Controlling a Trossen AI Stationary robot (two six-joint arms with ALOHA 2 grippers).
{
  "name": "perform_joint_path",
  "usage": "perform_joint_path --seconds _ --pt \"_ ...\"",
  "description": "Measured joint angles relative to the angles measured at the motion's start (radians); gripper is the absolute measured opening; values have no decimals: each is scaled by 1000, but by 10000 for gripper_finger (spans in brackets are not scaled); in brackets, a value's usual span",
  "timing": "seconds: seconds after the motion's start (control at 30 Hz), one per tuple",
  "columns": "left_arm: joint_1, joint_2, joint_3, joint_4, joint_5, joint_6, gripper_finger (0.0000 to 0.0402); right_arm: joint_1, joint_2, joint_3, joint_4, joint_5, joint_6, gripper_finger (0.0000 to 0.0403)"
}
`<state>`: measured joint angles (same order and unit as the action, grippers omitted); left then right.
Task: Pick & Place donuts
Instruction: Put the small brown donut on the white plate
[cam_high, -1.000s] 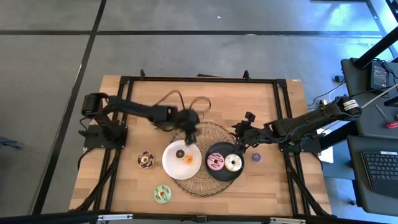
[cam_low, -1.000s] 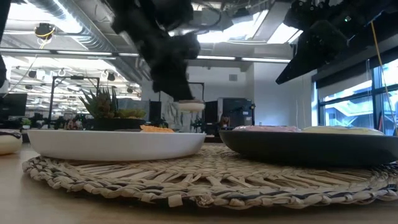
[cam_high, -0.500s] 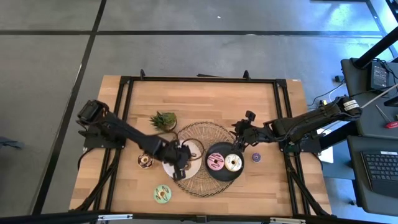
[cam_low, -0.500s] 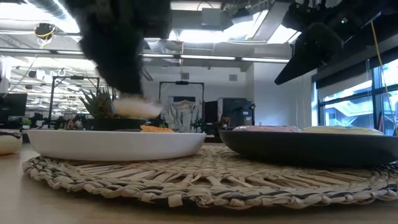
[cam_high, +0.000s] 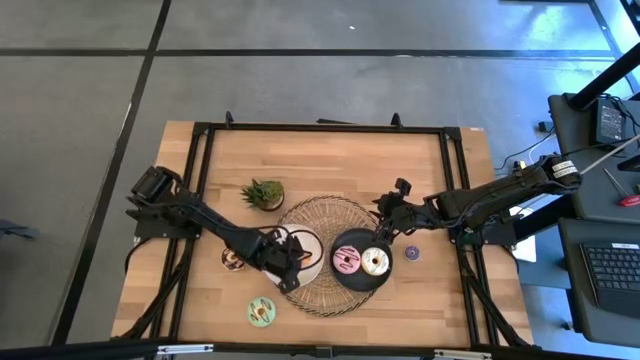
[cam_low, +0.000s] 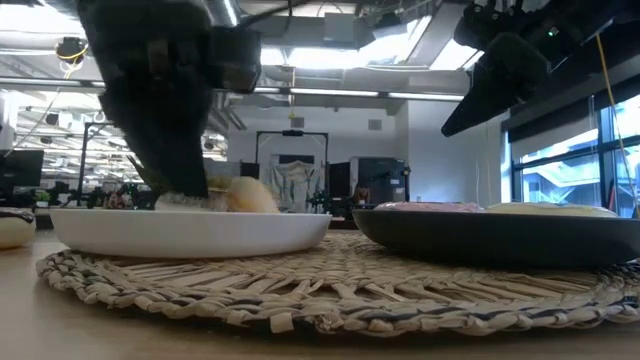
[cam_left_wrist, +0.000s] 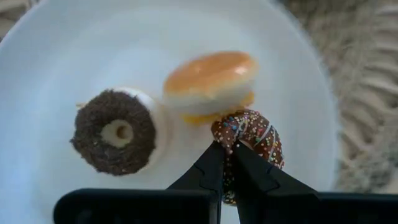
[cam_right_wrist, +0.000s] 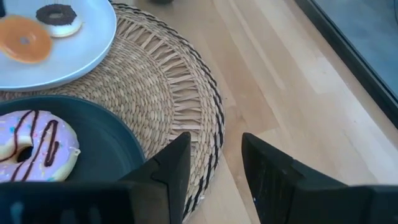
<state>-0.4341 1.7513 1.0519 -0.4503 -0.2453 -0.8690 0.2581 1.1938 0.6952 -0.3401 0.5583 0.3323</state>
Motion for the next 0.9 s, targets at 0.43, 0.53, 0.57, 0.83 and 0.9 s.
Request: perform_joint_path --seconds 0.43,0.53,0.57,0.83,0.9 --pt "13 -18 1 5 -112 25 17 0 0 0 -2 -1 -4 145" --pt "19 -18 1 5 -123 34 17 0 0 0 -2 -1 -4 145" --pt "20 -18 1 5 -119 36 17 0 0 0 -2 -1 -4 145" --pt "13 -27 1 8 -74 17 17 0 0 0 -2 -1 -4 145" --pt "6 -27 1 4 -64 -10 18 0 0 0 -2 -1 -4 145"
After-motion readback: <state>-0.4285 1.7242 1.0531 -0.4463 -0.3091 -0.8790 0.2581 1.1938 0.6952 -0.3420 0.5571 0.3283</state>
